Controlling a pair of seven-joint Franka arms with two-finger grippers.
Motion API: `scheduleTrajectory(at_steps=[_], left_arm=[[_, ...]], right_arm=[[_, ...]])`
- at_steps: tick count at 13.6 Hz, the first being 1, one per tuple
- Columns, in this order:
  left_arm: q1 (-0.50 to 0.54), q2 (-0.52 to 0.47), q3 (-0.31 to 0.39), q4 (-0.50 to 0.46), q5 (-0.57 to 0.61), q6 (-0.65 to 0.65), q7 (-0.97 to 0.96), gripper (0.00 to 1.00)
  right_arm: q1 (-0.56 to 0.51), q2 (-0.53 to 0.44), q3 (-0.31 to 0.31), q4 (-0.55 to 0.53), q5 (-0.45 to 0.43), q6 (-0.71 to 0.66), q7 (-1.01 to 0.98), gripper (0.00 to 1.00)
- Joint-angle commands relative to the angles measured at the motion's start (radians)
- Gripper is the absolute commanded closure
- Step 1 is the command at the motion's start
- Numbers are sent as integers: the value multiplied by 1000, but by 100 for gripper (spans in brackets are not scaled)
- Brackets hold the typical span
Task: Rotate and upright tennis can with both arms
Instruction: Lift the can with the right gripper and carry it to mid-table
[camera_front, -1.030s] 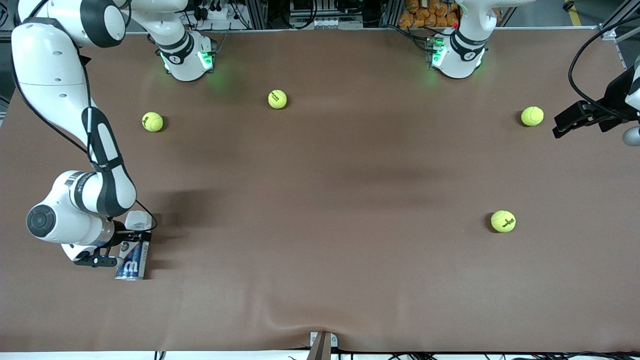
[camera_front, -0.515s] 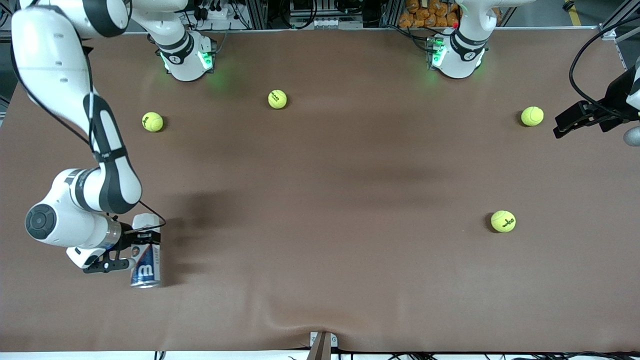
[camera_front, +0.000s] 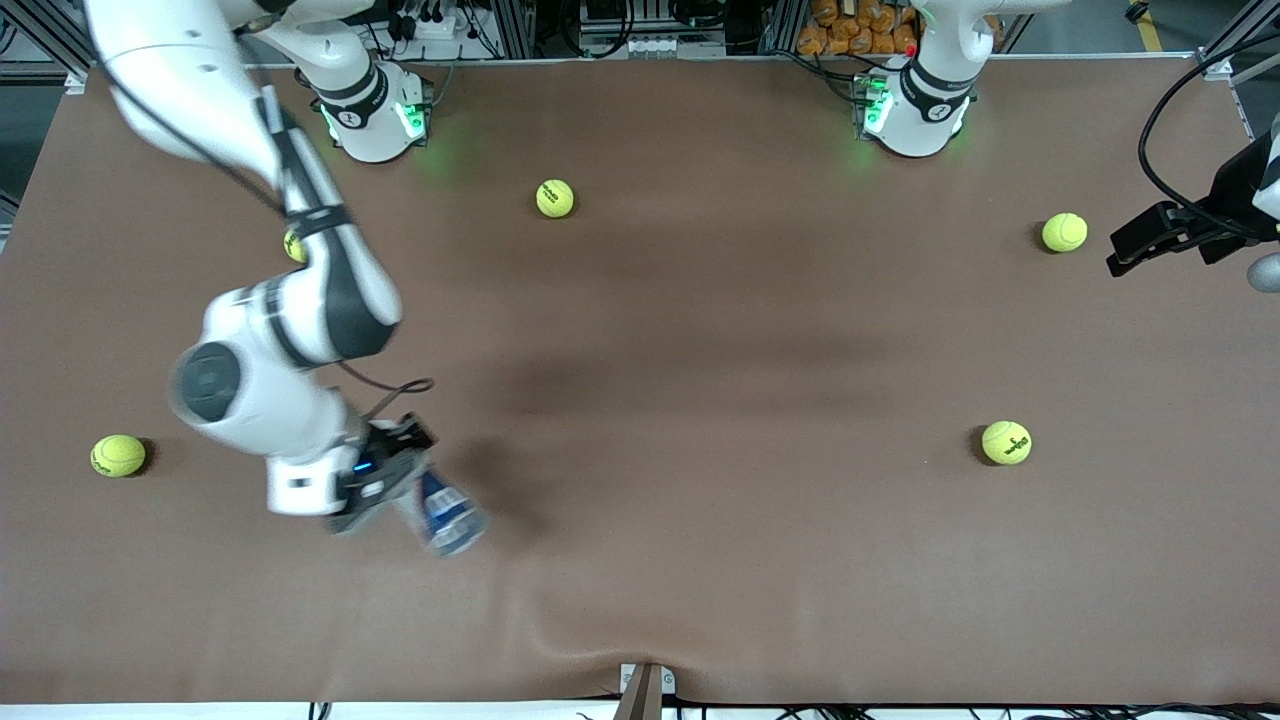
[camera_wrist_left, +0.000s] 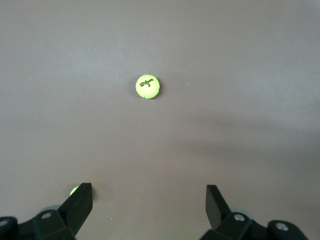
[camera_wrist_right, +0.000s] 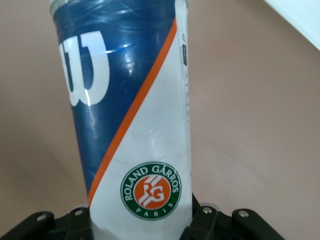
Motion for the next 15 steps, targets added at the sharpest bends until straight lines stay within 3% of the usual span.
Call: scheduleTrajectory(at_steps=[1,5,7,9,15], left_arm=[[7,-9,-1,4,-17,-16,2,0],[6,-9,-1,2,-17,-16,2,0],[9,-8,1,2,-17,-16,2,0],[9,-7,4,2,-17,-16,3,0],[9,-7,4,2,-31,-16,3,0]], right_arm=[[127,21,-11,18,-14,67,-144,43],[313,81,-14,19,-29,169,-225,43],[371,116,-14,19,-90,207,-225,43],[416,153,-14,19,-138,233,-213,43],[500,239,-46,22,-142,344,-143,43]])
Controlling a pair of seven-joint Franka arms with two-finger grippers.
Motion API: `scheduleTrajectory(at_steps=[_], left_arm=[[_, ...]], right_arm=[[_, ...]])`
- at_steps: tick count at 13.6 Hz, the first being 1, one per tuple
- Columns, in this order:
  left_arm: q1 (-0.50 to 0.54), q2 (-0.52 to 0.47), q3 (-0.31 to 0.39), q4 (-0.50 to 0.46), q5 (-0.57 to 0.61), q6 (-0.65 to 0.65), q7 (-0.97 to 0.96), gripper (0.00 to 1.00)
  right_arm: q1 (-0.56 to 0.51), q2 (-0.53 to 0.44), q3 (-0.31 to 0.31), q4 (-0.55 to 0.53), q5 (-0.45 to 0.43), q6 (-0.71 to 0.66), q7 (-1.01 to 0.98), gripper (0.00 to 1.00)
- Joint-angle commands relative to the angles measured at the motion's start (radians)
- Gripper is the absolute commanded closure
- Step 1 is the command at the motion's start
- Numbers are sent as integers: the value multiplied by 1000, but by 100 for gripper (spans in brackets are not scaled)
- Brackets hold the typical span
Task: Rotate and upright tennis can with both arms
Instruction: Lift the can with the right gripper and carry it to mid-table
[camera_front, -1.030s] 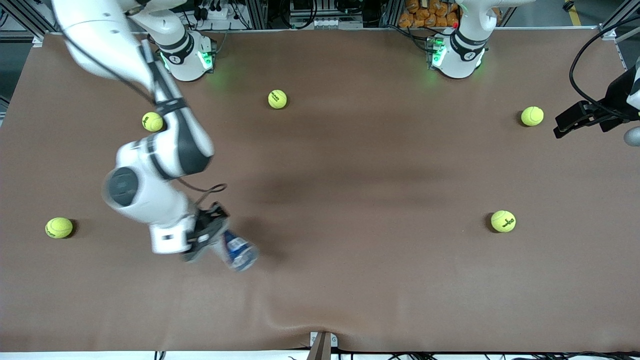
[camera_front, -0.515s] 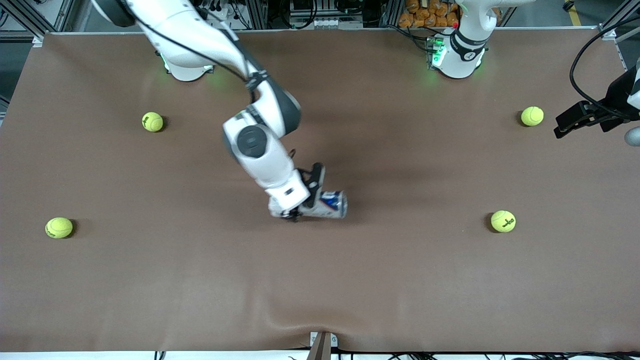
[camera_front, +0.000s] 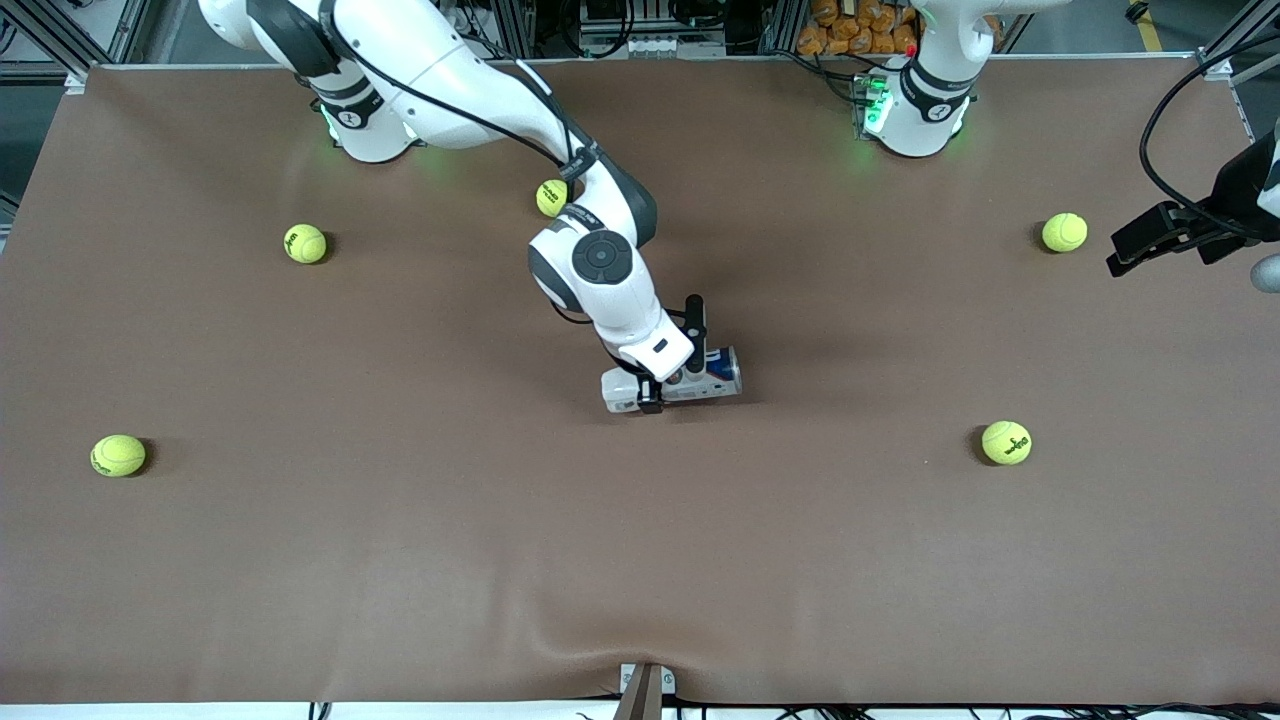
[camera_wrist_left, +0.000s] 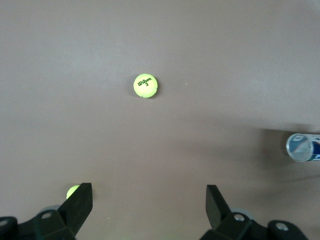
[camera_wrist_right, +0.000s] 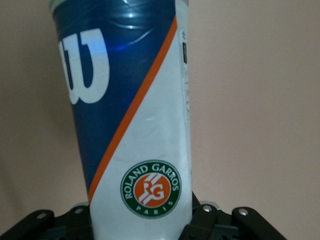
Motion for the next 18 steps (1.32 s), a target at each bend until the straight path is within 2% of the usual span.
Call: scheduleTrajectory(at_steps=[1,2,3,4,11,14,16,18], left_arm=[[5,-6,0,3,-17,-16,3,0],[4,-6,0,3,-19,-16,3,0],[4,-6,0,3,-25,-16,3,0],[4,-6,0,3,-29,-16,3,0],[31,-4,2,2,-52,-16,3,0],[31,6,2,3,-54,-16,2,0],[32,12,2,3,-54,-16,2,0],[29,20,0,2,-54,-16,0,0]], right_arm=[[34,29,-50,23,-26,20,35,40],[55,29,-79,23,-33,18,67,36],[75,29,-110,23,-43,15,98,26],[86,29,-128,23,-43,9,107,0],[74,-57,-127,19,-15,-31,132,0],[70,-134,-132,19,-7,-116,285,0],[31,-207,-138,14,-9,-201,374,0],[-18,-243,-164,14,-13,-225,458,0]])
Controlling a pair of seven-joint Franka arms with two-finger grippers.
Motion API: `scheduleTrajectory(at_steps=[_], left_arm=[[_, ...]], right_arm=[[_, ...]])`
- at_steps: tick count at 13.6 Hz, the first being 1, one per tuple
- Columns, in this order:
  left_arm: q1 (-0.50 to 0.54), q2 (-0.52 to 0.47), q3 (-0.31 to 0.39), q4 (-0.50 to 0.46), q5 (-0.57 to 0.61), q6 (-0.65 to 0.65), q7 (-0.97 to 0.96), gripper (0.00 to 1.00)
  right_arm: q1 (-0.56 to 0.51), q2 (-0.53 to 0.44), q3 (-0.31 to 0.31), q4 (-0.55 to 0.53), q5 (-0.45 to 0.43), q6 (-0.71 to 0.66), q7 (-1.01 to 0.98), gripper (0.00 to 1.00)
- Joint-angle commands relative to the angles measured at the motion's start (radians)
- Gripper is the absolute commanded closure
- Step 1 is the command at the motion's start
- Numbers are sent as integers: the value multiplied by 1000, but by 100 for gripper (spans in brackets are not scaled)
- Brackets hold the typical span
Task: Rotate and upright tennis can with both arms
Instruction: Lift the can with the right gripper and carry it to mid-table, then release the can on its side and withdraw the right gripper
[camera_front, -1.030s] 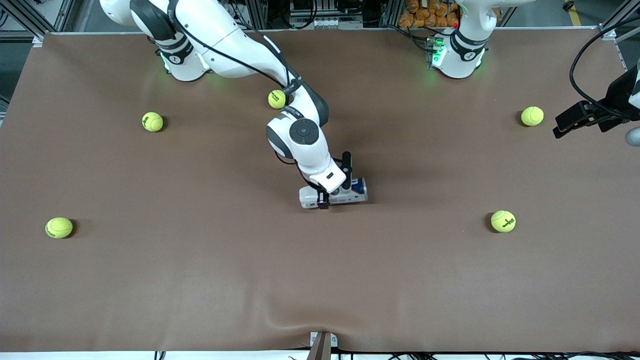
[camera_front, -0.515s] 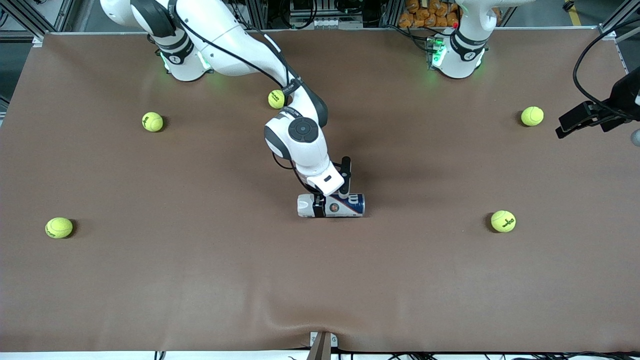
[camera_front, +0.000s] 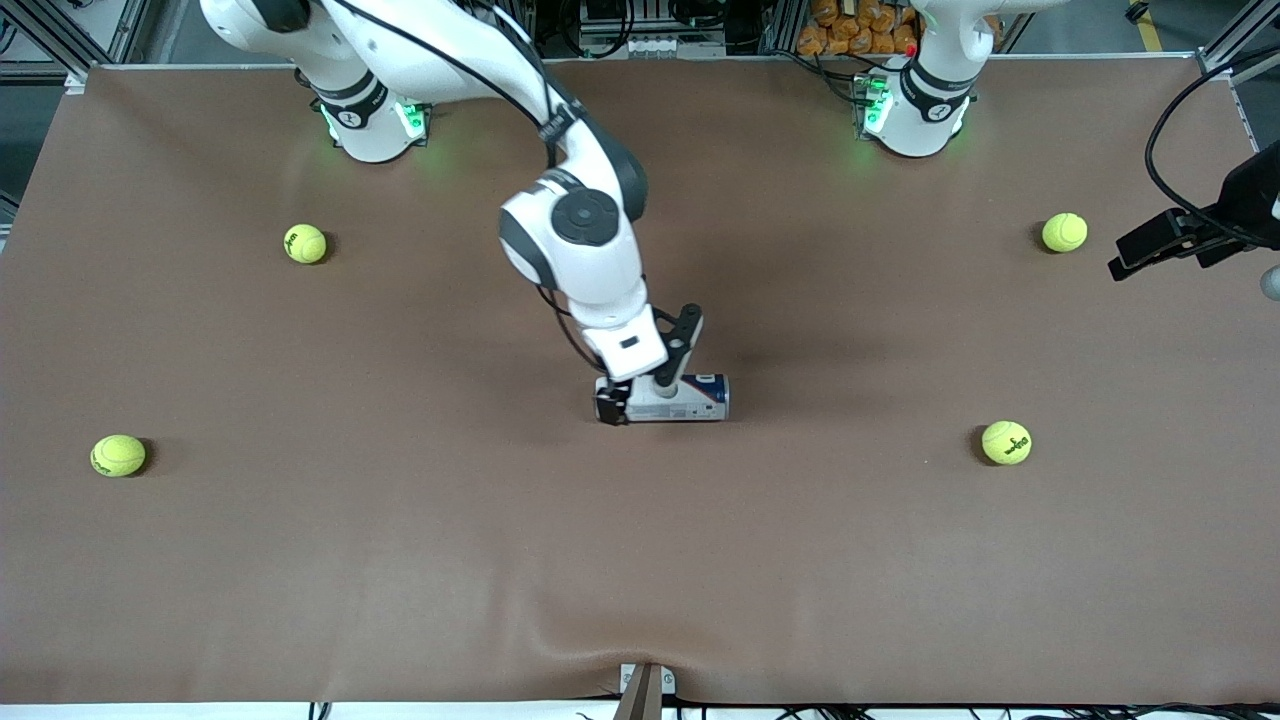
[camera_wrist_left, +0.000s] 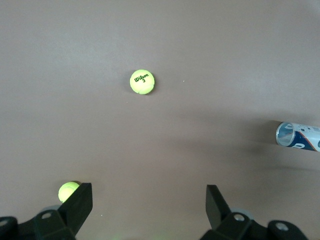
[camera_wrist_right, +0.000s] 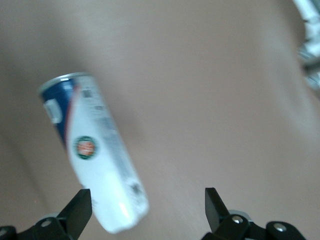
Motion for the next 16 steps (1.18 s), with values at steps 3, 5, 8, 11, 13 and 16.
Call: scheduleTrajectory(at_steps=[3,5,8,11,13,16], left_arm=[[-4,72,-4,12,-9,-11,11,0],[-9,85,-7,18,-24,-11,14,0],[-45,115,-9,15,-15,-11,2,0],[-41,138,-9,16,-24,-11,14,0],[-29,149,-4,18,-26,-10,29,0],[-21,158,-1,18,-26,-11,28,0]], right_arm=[[-75,-66,-161,-30,-5,-53,95,0],[-83,-100,-244,-36,0,-71,94,0],[-123,-155,-321,-35,6,-145,97,0],[-213,-223,-330,-38,20,-204,103,0],[-270,-272,-332,-39,55,-269,102,0],[-345,-384,-332,-67,70,-385,105,0]])
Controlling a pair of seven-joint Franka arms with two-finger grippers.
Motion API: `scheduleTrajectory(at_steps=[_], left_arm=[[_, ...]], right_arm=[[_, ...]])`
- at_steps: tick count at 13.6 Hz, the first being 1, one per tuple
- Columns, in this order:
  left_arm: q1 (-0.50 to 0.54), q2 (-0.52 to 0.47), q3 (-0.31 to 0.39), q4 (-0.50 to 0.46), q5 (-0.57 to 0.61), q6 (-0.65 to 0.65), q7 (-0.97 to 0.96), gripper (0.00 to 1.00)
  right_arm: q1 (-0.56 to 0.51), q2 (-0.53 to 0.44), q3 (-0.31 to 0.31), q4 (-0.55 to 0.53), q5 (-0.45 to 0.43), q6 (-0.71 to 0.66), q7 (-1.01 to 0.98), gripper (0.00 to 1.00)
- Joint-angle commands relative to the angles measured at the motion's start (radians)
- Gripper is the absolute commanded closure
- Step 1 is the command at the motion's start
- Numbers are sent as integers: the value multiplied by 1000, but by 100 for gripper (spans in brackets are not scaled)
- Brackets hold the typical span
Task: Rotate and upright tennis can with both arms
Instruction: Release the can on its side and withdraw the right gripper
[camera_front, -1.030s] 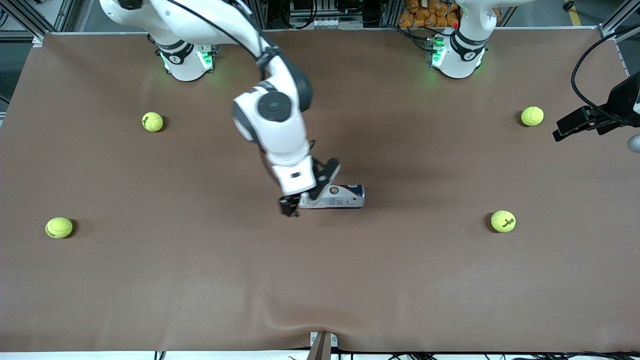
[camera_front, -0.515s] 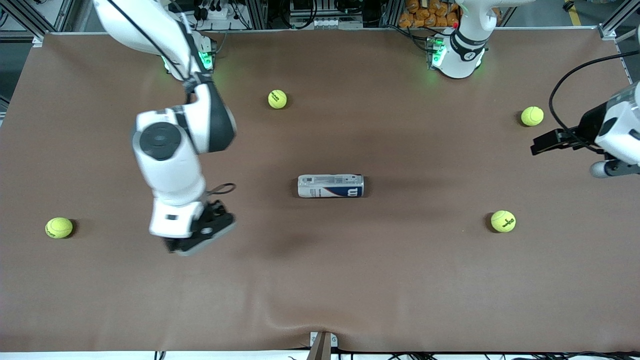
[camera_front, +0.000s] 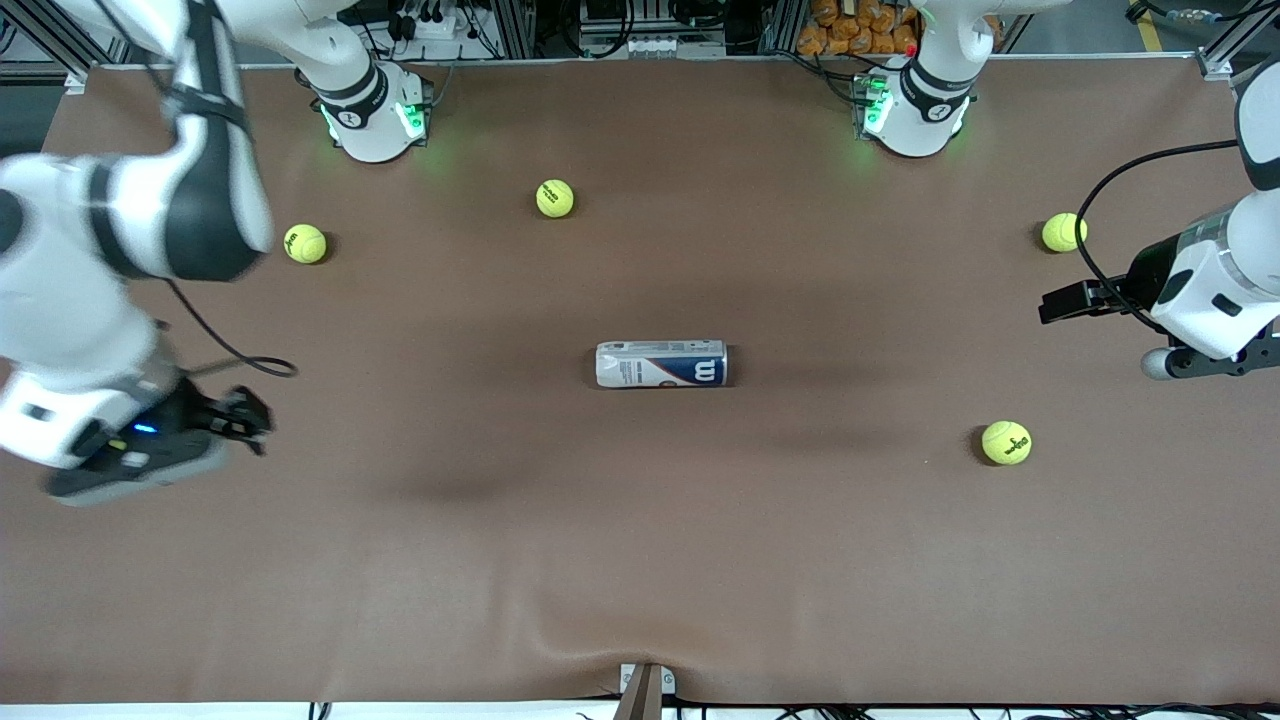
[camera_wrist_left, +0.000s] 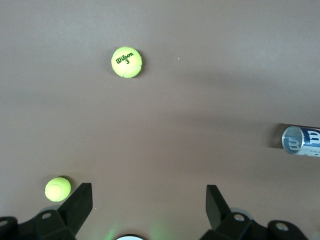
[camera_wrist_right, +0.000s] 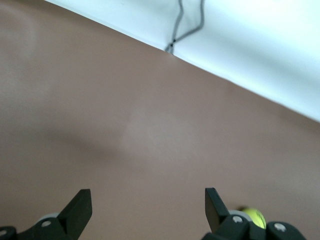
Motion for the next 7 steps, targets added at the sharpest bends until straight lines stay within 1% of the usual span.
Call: scheduleTrajectory(at_steps=[1,2,4,5,7], left_arm=[[17,11,3,19,-16,-12,25,0],[17,12,3,21,-16,-10,14,0],[18,19,1,19,-19,-12,26,0],[17,19,1,19,-28,-10,26,0],[18,35,1,19,-136,-10,26,0]], right_arm=[[-60,-131,19,-66,14,-104,40,0],[-118,-160,51,-66,16,-150,85,0],[-262,-227,196,-68,17,-228,147,0],[-325,-252,256,-66,17,-274,175,0],[-405,-287,316,-66,17,-343,199,0]])
